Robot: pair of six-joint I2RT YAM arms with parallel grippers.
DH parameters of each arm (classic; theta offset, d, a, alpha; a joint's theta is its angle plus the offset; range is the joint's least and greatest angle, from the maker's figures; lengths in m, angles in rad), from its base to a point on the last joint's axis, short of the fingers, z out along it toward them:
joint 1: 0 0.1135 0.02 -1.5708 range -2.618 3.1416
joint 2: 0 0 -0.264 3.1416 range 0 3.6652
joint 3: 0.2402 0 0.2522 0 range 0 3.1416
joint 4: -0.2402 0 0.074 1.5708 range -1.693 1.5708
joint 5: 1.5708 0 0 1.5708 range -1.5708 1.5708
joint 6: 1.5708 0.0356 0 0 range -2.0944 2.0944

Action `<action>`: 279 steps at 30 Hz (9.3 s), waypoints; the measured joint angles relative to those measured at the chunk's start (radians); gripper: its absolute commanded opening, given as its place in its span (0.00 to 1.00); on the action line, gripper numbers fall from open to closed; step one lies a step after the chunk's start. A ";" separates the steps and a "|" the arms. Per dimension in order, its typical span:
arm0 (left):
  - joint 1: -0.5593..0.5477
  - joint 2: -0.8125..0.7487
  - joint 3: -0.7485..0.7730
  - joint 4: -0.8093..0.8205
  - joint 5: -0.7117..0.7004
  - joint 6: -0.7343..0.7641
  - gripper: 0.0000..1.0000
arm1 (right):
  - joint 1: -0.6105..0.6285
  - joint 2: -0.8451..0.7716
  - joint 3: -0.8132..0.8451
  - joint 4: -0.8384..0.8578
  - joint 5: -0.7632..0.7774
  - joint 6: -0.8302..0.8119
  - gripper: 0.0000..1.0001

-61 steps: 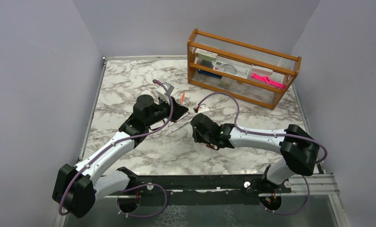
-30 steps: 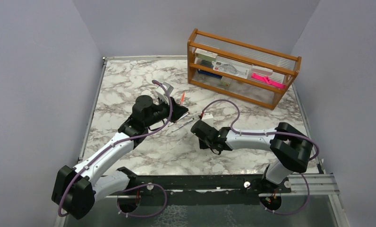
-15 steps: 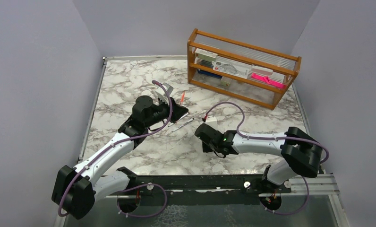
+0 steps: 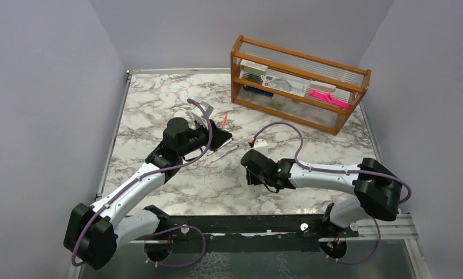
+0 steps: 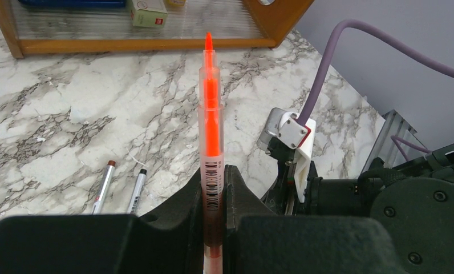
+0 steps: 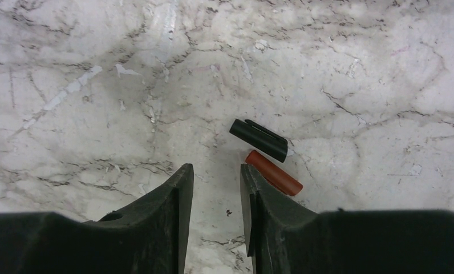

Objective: Insert the pens into the pen caps

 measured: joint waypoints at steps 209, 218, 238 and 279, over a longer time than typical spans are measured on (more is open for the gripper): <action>-0.152 0.241 0.207 0.402 -0.031 -0.068 0.00 | -0.148 -0.769 -0.394 0.478 -0.222 -0.060 0.31; -0.117 0.409 0.206 0.008 -0.390 -0.056 0.00 | -0.148 -0.821 -0.377 0.171 -0.069 -0.050 0.29; 0.159 0.780 0.462 -0.435 -0.435 -0.026 0.25 | -0.148 -0.799 -0.417 0.137 -0.069 -0.095 0.27; -0.098 -0.004 -0.266 -0.146 -0.397 -0.212 0.00 | -0.260 0.438 0.426 0.309 -0.301 -0.442 0.01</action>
